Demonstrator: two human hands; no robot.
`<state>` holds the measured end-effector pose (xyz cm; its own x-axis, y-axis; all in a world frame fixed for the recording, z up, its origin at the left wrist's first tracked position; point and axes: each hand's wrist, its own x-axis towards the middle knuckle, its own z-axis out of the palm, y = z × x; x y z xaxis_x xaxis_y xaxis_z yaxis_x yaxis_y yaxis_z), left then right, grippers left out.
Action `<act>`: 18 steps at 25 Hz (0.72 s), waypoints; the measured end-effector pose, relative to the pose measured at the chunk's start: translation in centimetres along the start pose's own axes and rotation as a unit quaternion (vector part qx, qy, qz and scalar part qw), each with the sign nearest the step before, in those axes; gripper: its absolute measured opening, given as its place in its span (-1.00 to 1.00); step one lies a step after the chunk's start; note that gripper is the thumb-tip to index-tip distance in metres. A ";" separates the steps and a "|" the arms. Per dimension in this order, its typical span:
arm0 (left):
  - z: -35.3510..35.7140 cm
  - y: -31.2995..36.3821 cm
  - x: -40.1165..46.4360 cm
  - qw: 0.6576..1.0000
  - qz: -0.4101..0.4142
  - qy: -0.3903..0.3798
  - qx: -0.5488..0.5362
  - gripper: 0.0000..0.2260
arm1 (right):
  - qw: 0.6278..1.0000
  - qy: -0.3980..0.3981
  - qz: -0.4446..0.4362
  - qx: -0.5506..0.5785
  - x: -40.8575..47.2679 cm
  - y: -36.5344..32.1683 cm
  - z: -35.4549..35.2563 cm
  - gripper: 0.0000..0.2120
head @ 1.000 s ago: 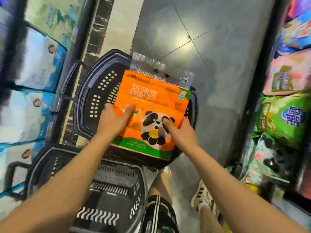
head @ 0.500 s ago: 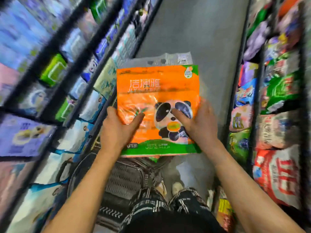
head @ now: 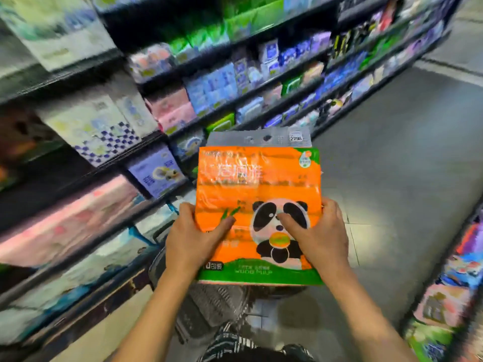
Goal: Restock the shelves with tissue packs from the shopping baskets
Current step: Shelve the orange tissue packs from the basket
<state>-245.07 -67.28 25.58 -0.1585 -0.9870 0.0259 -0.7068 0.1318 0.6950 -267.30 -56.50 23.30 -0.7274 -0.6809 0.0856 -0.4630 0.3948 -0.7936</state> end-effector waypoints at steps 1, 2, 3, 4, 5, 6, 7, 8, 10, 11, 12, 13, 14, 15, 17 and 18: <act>-1.5 -1.2 -0.3 1.000 -0.015 0.016 -0.003 -0.36 | 1.000 -0.015 -0.020 0.008 -0.4 -1.1 1.2 -0.31; -2.9 -2.5 -0.7 0.999 -0.029 0.029 -0.007 -0.36 | 0.999 -0.028 -0.043 0.015 -0.9 -2.0 2.4 -0.31; -4.6 -4.1 -1.3 0.998 -0.046 0.047 -0.011 -0.37 | 0.996 -0.049 -0.069 0.019 -1.6 -3.5 4.0 -0.30; -6.5 -5.8 -1.9 0.996 -0.061 0.067 -0.016 -0.39 | 0.993 -0.071 -0.091 0.019 -2.4 -5.1 5.6 -0.29; -8.4 -7.7 -2.5 0.993 -0.077 0.083 -0.020 -0.41 | 0.990 -0.094 -0.108 0.018 -3.3 -6.9 7.3 -0.27; -10.4 -9.6 -3.1 0.990 -0.091 0.102 -0.025 -0.44 | 0.985 -0.116 -0.124 0.020 -4.4 -8.9 9.1 -0.26; -12.6 -11.8 -3.7 0.986 -0.106 0.122 -0.028 -0.46 | 0.980 -0.136 -0.142 0.023 -5.7 -11.0 11.1 -0.26; -14.8 -14.1 -4.3 0.983 -0.119 0.140 -0.030 -0.47 | 0.975 -0.154 -0.160 0.025 -7.2 -13.1 13.2 -0.26; -18.9 -18.2 -5.1 0.978 -0.130 0.164 -0.024 -0.46 | 0.967 -0.174 -0.185 0.027 -10.2 -16.8 17.0 -0.27; -21.4 -20.7 -5.4 0.975 -0.132 0.177 -0.020 -0.45 | 0.963 -0.181 -0.196 0.033 -12.2 -18.7 19.3 -0.27; -23.9 -23.2 -5.7 0.973 -0.134 0.187 -0.019 -0.45 | 0.960 -0.186 -0.204 0.041 -14.2 -20.6 21.6 -0.26; -26.3 -25.6 -5.8 0.971 -0.142 0.192 -0.017 -0.44 | 0.958 -0.192 -0.209 0.045 -16.2 -22.4 23.7 -0.25; -28.6 -27.7 -5.9 0.970 -0.152 0.191 -0.016 -0.44 | 0.956 -0.197 -0.212 0.048 -18.1 -24.1 25.7 -0.24; -30.6 -29.6 -6.1 0.968 -0.163 0.189 -0.015 -0.44 | 0.955 -0.200 -0.213 0.049 -19.8 -25.6 27.3 -0.22; -33.7 -32.5 -6.2 0.965 -0.178 0.191 -0.015 -0.44 | 0.955 -0.202 -0.212 0.041 -22.2 -27.9 29.8 -0.20; -34.6 -33.6 -6.1 0.965 -0.179 0.192 -0.017 -0.44 | 0.956 -0.200 -0.212 0.038 -23.0 -28.7 30.6 -0.20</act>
<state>-196.55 -68.90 26.95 0.3643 -0.9304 0.0396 -0.6450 -0.2214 0.7314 -221.77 -71.05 25.69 -0.2246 -0.9569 0.1842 -0.6246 -0.0037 -0.7810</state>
